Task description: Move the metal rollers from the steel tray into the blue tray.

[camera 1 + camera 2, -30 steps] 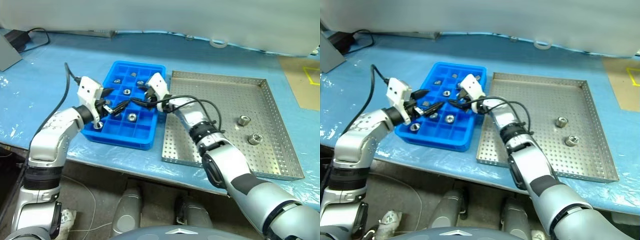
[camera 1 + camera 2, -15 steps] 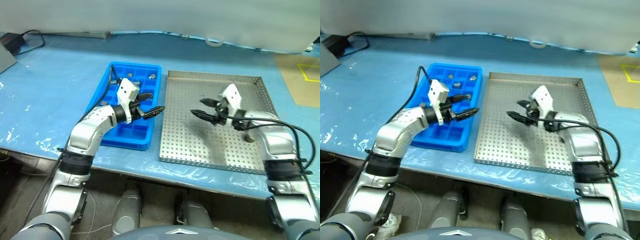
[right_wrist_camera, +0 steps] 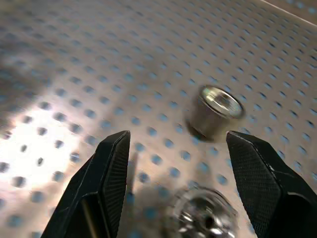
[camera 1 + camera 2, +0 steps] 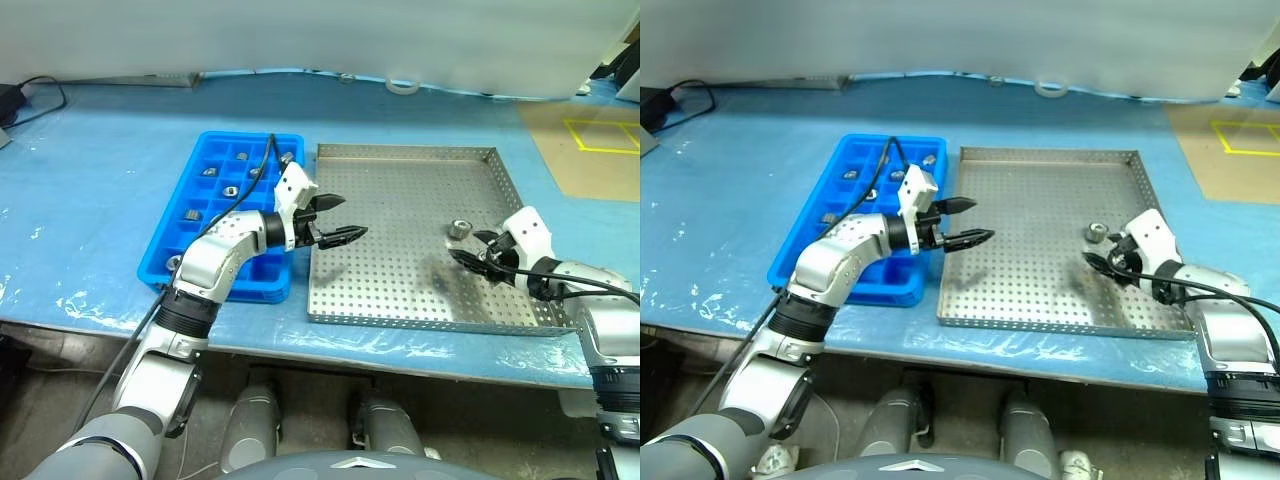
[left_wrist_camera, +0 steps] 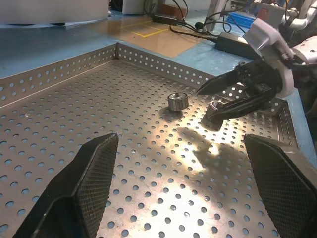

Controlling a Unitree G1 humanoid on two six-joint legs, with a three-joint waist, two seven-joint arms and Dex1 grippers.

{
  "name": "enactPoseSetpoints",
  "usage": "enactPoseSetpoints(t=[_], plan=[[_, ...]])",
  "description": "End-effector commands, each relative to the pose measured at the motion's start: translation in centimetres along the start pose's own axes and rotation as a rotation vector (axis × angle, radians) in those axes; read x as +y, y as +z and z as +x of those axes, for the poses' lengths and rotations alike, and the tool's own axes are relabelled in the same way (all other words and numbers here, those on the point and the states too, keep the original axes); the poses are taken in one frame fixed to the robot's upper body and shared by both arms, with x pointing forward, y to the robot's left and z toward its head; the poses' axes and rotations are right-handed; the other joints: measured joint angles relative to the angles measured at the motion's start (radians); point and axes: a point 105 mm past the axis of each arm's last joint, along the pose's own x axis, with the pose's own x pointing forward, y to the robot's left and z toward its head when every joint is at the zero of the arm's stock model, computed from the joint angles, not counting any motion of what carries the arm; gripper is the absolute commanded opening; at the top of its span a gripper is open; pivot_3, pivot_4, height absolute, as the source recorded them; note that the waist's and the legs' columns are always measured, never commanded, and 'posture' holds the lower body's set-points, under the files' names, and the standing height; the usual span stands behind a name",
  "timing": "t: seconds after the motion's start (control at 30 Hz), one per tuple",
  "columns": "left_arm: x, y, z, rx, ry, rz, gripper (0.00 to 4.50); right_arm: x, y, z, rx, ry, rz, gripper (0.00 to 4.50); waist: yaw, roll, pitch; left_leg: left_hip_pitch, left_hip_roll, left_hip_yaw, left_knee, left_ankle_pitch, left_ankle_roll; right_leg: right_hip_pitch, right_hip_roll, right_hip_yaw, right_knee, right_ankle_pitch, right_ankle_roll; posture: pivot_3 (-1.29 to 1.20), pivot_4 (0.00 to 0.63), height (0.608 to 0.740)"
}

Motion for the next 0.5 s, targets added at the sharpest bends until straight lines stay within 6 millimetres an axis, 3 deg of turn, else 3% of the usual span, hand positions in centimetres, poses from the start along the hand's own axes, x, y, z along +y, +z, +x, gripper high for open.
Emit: enactPoseSetpoints(t=[0.03,0.17,0.4,0.5], plan=[[-0.8,1.0,0.1,-0.022,-0.039,0.040,4.28,-1.9,-0.6,-0.3,-0.021,-0.087,-0.003,3.20,0.000,0.001,0.000,0.000,0.000,0.000,0.000,0.000,0.000,0.000,0.000,0.000,0.000,0.000,0.000,-0.11,0.150,0.740],[-0.9,1.2,0.0,-0.027,-0.048,0.034,4.28,-1.2,-1.8,-0.2,-0.002,-0.060,0.010,3.20,0.000,0.001,0.000,-0.001,0.000,0.000,0.000,0.000,0.001,0.000,0.000,0.000,0.000,0.000,0.000,-0.10,0.150,0.740],[-1.0,1.1,-0.3,-0.019,-0.062,0.022,4.28,-0.2,-2.2,-0.3,0.005,-0.025,0.036,3.20,0.000,0.001,0.000,0.000,0.001,0.001,0.000,0.000,0.002,0.000,0.000,0.000,0.000,0.000,0.000,-0.10,0.150,0.740],[-1.0,1.0,-0.4,-0.015,-0.061,0.024,4.28,0.3,-2.3,-0.6,0.000,0.011,0.034,2.58,0.001,0.001,0.000,0.000,0.001,0.001,0.000,0.000,0.002,0.001,0.000,0.000,0.000,0.000,0.000,-0.10,0.150,0.740]])
